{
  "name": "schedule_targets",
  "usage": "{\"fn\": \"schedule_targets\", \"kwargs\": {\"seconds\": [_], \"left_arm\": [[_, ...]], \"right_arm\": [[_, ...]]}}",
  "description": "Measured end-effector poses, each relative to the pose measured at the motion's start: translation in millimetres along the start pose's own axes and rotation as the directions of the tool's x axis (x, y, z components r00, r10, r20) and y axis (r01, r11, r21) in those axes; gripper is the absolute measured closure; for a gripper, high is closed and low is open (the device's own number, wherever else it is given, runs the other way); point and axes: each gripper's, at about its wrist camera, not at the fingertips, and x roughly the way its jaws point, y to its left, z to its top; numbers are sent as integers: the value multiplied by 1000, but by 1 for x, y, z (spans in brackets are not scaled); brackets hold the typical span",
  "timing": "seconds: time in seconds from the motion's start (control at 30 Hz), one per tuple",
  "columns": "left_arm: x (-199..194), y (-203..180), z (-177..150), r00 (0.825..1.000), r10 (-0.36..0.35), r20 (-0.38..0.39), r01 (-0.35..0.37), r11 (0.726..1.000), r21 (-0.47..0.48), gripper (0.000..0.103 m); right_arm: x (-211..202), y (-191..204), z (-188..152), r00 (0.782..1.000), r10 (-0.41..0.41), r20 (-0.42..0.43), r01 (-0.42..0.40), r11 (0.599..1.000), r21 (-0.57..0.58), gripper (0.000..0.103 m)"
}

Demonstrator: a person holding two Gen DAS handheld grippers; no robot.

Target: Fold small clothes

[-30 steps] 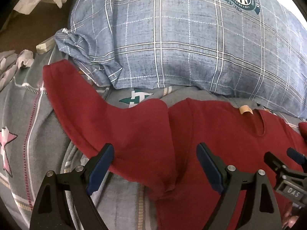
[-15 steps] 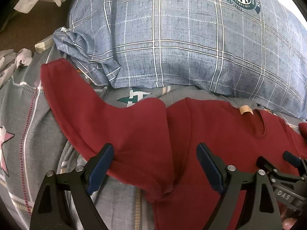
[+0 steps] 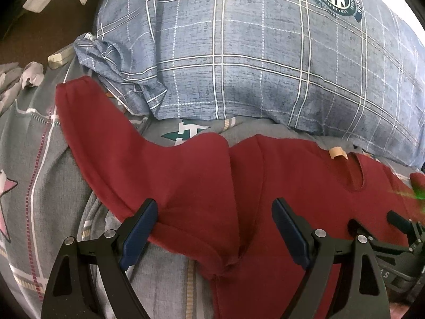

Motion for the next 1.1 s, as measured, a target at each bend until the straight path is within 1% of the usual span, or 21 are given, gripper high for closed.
{"fn": "schedule_targets", "kwargs": {"seconds": [0.03,0.2,0.27,0.3,0.37,0.47,0.67,0.77,0.9,1.0,1.07,1.1], "left_arm": [[0,0,0,1000,2,0,-2,1000,-1,15],[-2,-2,1,1000,1,3,-1,1000,3,15],[-6,0,3,1000,-7,28,7,1000,-5,15],[-7,1,2,999,8,38,-8,1000,-4,15],[-4,2,0,999,31,27,-31,1000,-3,15],[-1,4,1,1000,18,9,-18,999,-30,15],[-1,-2,1,999,33,23,-33,999,4,15],[-1,2,2,999,31,21,-30,999,-10,15],[-2,8,4,999,25,24,-24,999,-32,15],[-2,12,5,999,27,24,-26,999,-43,15],[-2,15,6,999,28,23,-27,998,-53,15],[-1,17,6,999,28,19,-27,998,-58,15]], "right_arm": [[0,0,0,1000,-8,1,8,1000,-6,0],[1,-1,-1,1000,15,-3,-15,1000,7,0],[1,0,-1,1000,9,-2,-9,1000,4,0],[1,0,-1,1000,6,-1,-6,1000,2,0],[1,0,-1,1000,4,-1,-4,1000,2,0],[1,0,-1,1000,1,0,-1,1000,0,0],[1,1,1,1000,-3,-5,3,1000,-5,0],[-1,2,2,1000,-2,-5,2,1000,-6,0],[-5,11,4,1000,11,-9,-11,999,-46,1],[-4,16,2,1000,11,-6,-12,998,-61,2],[-6,16,3,1000,21,-2,-21,998,-51,6],[-7,16,2,999,38,-7,-38,998,-42,11]]}}
